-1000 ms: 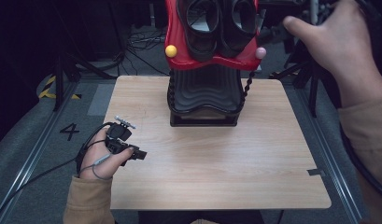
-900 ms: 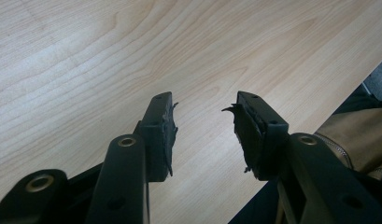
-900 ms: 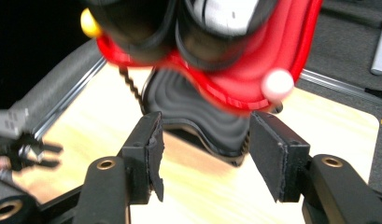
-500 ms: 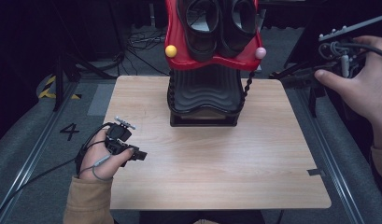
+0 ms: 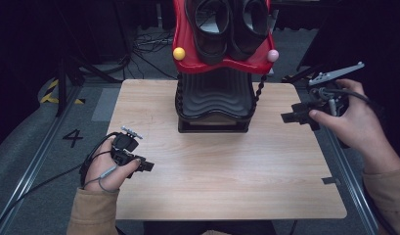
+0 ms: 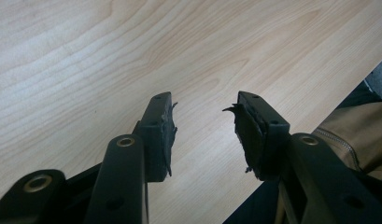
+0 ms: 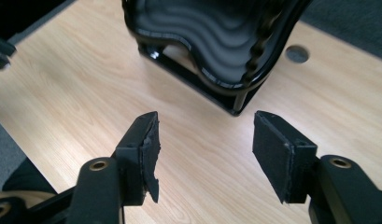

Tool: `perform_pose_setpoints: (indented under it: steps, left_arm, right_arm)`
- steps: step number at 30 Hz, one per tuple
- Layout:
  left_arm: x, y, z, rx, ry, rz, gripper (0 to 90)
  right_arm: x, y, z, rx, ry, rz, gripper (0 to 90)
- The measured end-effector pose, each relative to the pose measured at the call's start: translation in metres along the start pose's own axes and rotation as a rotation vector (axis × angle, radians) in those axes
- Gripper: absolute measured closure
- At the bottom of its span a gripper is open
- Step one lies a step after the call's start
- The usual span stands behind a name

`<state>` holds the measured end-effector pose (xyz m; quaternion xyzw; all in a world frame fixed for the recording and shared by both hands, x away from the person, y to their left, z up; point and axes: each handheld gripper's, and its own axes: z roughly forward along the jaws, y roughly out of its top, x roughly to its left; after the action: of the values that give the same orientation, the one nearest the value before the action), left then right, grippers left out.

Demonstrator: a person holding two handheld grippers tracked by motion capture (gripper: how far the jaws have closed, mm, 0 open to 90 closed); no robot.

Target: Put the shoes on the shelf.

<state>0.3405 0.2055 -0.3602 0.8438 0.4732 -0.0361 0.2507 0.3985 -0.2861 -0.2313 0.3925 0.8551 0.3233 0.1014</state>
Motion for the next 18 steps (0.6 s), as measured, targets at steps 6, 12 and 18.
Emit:
perform_pose_setpoints:
  steps: [6, 12, 18]
  left_arm:
    - [0.004, 0.000, 0.000, -0.004, 0.004, -0.014, 57.4]
    - [0.004, 0.000, 0.005, 0.004, 0.006, -0.015, 57.6]
    - [0.004, 0.002, 0.008, 0.008, 0.006, -0.010, 57.6]
  right_arm:
    - [-0.001, -0.020, 0.033, 0.045, 0.021, -0.035, 40.9]
    - [-0.006, -0.043, 0.070, 0.091, 0.047, -0.049, 40.8]
    - [-0.008, -0.063, 0.098, 0.116, 0.054, -0.065, 40.3]
